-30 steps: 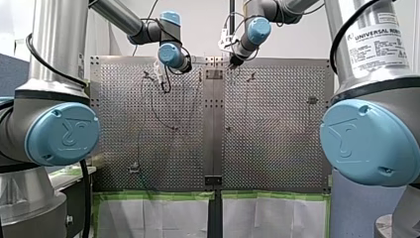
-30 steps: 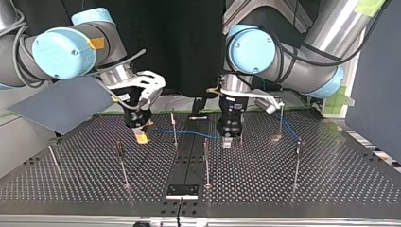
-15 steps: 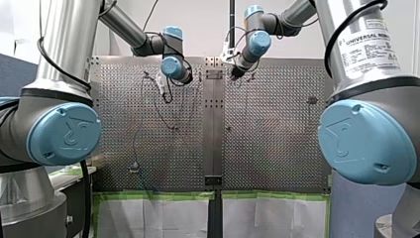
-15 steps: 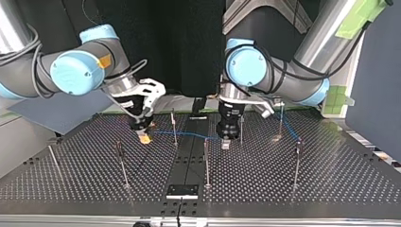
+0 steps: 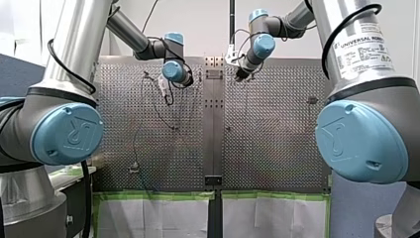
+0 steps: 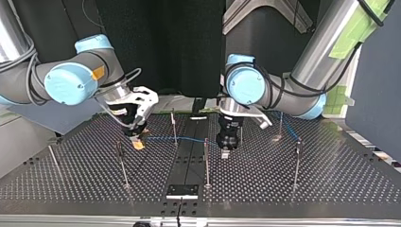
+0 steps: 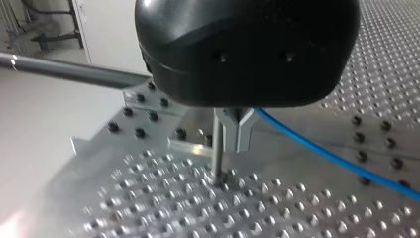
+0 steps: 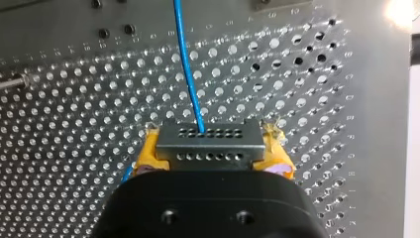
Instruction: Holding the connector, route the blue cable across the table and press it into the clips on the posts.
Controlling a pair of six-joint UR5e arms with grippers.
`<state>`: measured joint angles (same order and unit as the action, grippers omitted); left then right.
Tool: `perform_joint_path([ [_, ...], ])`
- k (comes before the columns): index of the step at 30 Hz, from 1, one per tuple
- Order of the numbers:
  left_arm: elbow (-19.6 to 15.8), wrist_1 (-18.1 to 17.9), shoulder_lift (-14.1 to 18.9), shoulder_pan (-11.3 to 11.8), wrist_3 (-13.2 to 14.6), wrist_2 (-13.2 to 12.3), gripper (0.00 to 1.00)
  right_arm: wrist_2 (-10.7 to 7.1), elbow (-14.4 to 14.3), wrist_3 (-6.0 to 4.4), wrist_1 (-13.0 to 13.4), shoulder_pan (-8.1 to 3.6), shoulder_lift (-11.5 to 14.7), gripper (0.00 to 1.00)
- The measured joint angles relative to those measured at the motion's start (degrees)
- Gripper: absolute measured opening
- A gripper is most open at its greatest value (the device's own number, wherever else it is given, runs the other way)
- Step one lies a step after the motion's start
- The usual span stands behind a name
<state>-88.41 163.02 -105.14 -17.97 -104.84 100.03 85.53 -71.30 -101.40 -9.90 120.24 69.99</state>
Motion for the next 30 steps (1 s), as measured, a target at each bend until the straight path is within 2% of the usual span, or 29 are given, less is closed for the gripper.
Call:
perform_joint_path([
  [9, 4.03, 0.29, -3.46, 1.94, -0.29, -1.14, 0.00, -0.89, 2.59, 0.04, 0.00, -1.28, -1.38, 0.00],
  [18, 4.91, 1.67, -3.71, 2.69, -0.55, -0.82, 0.00, -1.21, 3.96, 0.04, -0.02, -2.02, -2.24, 0.00],
  [20, 4.90, 2.11, -3.67, 2.65, -0.67, -0.65, 0.24, -1.31, 4.02, 0.05, 0.00, -2.18, -2.29, 0.00],
  [21, 4.91, 2.35, -3.65, 2.61, -0.72, -0.59, 0.24, -1.46, 4.03, 0.05, 0.02, -2.27, -2.33, 0.00],
  [22, 4.91, 2.53, -3.63, 2.56, -0.73, -0.52, 0.47, -1.62, 4.05, 0.04, 0.03, -2.35, -2.36, 0.00],
  [23, 4.91, 2.77, -3.61, 2.52, -0.70, -0.41, 0.64, -1.75, 4.05, 0.05, 0.04, -2.43, -2.38, 0.00],
  [24, 4.90, 3.17, -3.58, 2.46, -0.63, -0.19, 0.64, -1.89, 4.06, 0.05, 0.05, -2.53, -2.41, 0.00],
  [26, 4.88, 3.88, -3.53, 2.35, -0.47, 0.22, 1.00, -2.08, 4.07, 0.07, 0.06, -2.69, -2.47, 0.00],
  [30, 4.87, 5.84, -3.14, 2.03, -0.03, 1.89, 1.00, -2.64, 4.12, 0.11, 0.10, -2.92, -2.56, 0.00],
])
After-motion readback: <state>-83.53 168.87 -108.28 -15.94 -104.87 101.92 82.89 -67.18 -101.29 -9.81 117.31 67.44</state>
